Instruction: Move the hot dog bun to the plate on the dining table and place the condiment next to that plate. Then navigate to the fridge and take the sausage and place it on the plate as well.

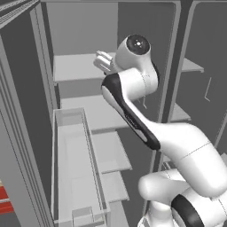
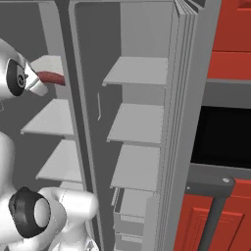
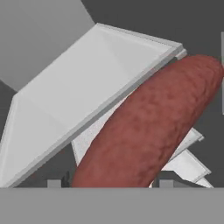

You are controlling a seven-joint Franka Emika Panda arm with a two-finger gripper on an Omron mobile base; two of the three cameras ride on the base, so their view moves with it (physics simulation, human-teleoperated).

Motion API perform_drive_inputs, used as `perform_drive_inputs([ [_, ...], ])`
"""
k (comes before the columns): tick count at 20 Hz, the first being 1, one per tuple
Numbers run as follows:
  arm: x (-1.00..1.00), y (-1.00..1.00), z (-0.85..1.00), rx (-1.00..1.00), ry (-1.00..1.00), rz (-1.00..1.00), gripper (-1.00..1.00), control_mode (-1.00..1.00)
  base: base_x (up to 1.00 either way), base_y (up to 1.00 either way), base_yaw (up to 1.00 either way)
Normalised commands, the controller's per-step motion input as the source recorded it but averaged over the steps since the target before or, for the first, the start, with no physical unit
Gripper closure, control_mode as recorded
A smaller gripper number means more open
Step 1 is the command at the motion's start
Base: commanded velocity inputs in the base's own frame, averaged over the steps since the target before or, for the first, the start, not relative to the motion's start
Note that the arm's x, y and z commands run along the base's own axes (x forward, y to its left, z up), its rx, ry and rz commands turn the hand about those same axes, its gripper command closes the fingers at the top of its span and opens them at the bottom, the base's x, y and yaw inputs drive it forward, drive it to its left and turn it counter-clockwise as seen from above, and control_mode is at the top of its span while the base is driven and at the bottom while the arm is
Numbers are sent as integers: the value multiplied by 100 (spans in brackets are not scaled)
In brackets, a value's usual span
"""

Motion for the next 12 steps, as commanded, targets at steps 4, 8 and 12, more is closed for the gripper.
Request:
perform_drive_inputs([
  [4,-77,-34,4,8,0,0,100,-100,0,0,0],
  [8,-86,-26,9,6,-1,0,100,-100,0,0,0],
  [12,-77,-31,13,5,0,0,100,-100,0,0,0],
])
